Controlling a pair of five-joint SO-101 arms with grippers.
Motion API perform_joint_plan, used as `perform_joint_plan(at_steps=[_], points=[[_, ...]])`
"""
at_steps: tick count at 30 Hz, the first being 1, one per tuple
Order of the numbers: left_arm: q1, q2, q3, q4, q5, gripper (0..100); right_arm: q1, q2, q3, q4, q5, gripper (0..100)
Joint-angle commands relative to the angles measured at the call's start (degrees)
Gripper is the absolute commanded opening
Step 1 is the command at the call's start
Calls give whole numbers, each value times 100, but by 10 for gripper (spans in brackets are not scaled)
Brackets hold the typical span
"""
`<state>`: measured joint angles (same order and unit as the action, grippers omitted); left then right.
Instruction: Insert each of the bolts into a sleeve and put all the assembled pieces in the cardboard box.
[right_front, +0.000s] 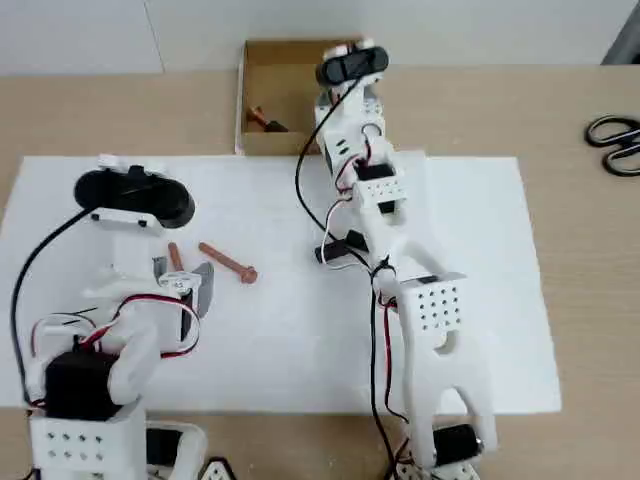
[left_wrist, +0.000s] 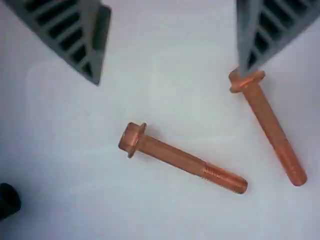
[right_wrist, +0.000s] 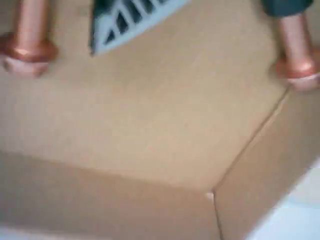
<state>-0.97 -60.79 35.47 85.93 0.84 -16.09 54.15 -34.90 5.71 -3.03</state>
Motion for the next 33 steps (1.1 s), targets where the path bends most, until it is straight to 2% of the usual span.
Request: perform_joint_plan(at_steps=[1, 10, 24, 31, 33], points=[[0, -53, -48, 35, -18, 171, 13, -1349, -352, 637, 9, 221], [0, -53, -75, 35, -18, 171, -4, -3327, -352, 2290, 9, 221], [-26, -53, -620, 387, -44, 171, -31, -6044, -325, 7134, -18, 221], [-35, -53, -620, 387, -44, 171, -31, -6844, -316, 8831, -26, 221], [-35, -53, -620, 387, -44, 171, -4, -7011, -308, 9007, 0, 221]])
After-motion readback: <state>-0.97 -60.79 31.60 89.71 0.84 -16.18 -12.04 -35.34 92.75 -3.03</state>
